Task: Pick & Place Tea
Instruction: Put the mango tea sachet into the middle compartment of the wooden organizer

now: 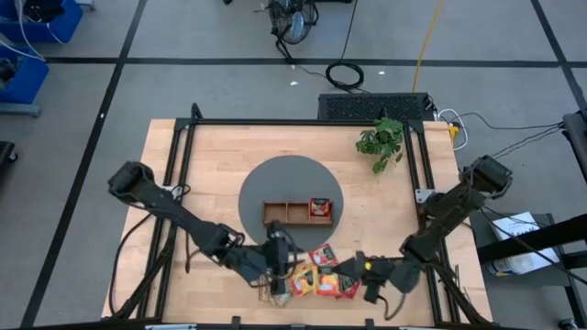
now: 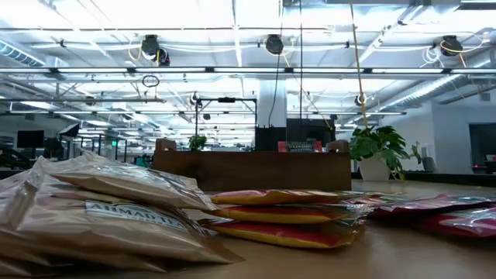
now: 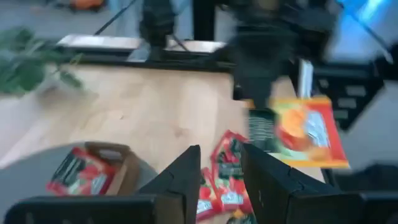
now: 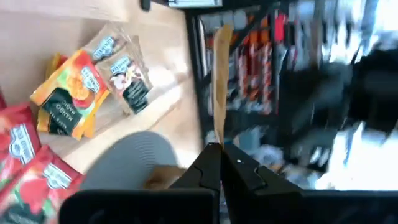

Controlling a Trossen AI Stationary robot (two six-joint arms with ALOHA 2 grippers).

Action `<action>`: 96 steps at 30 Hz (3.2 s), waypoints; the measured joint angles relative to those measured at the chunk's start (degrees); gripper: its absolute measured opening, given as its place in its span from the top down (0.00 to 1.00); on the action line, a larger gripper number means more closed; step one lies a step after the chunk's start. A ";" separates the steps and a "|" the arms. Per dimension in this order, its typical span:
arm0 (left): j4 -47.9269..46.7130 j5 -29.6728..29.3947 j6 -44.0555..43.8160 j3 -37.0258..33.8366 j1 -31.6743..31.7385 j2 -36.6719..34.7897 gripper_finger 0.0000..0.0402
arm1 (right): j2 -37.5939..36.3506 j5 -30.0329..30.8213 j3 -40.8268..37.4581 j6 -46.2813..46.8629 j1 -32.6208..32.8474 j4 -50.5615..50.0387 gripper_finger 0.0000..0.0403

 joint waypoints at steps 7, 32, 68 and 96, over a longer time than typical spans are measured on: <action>3.72 9.34 -0.70 0.00 3.78 0.03 0.70 | -0.10 11.65 -0.02 -19.26 1.73 1.10 1.00; -1.27 28.56 -2.46 -0.02 12.93 0.08 0.24 | 1.21 13.18 -0.04 -31.72 -0.26 4.37 1.00; 1.32 31.08 4.91 -0.09 13.64 2.49 0.99 | 1.19 8.82 -2.22 -29.11 -6.69 10.64 1.00; -14.23 9.41 5.79 0.00 9.16 2.01 1.00 | -10.11 -1.42 -12.13 27.57 -10.60 10.90 0.77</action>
